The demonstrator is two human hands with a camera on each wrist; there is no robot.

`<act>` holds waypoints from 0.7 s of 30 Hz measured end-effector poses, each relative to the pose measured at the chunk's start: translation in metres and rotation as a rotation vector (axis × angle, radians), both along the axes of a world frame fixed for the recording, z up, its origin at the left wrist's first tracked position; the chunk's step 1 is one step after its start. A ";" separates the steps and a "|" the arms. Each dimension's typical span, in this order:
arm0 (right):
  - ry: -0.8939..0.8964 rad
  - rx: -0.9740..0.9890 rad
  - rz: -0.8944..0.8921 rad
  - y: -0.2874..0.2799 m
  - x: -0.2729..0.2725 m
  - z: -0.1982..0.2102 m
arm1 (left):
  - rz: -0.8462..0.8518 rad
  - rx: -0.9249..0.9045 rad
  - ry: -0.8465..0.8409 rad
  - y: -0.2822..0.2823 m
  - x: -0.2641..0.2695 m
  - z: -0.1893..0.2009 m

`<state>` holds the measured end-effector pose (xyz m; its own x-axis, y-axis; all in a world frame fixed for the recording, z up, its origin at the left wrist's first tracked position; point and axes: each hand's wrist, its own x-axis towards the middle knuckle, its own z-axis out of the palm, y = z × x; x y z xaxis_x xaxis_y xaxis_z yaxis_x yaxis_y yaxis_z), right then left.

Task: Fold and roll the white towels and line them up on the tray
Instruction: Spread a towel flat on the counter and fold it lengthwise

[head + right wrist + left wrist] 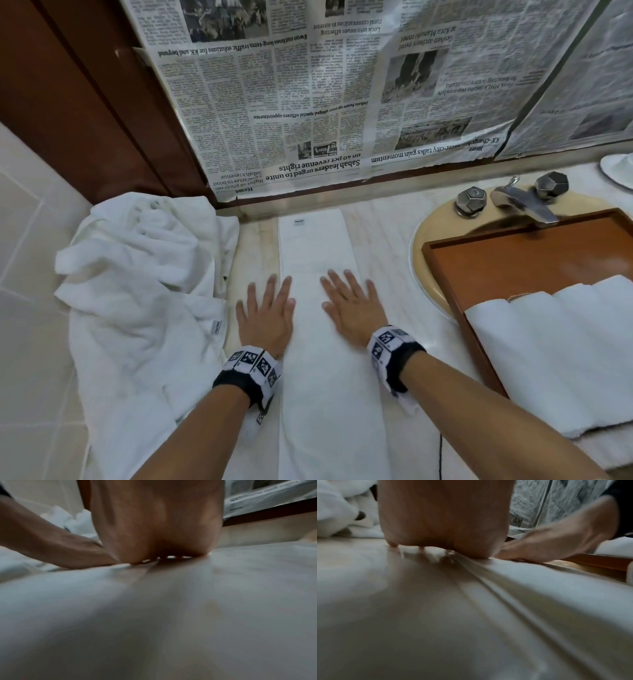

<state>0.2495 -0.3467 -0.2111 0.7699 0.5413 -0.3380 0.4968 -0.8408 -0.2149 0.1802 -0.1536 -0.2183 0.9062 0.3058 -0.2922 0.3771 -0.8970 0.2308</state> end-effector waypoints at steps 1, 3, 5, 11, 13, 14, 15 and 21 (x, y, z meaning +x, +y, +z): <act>0.002 -0.005 -0.076 -0.010 0.006 0.001 | 0.020 0.004 0.021 0.005 -0.001 0.001; -0.010 0.033 -0.247 -0.026 0.011 0.006 | 0.047 -0.016 0.017 0.012 -0.002 0.005; -0.065 0.103 -0.231 -0.026 0.000 0.012 | 0.031 -0.065 -0.057 0.009 -0.004 0.010; -0.022 0.083 -0.013 -0.004 -0.021 -0.005 | -0.188 -0.031 -0.094 -0.023 0.006 0.005; -0.025 0.043 -0.069 -0.010 -0.010 -0.009 | -0.144 0.002 -0.053 -0.020 0.009 -0.001; -0.015 0.030 -0.108 -0.015 -0.004 -0.007 | -0.103 0.000 -0.029 -0.016 0.010 -0.003; -0.003 0.021 -0.157 -0.020 0.002 -0.003 | -0.057 -0.011 -0.009 -0.012 0.010 -0.003; -0.111 0.154 -0.183 -0.034 -0.028 0.008 | -0.098 -0.049 -0.007 -0.013 -0.019 0.004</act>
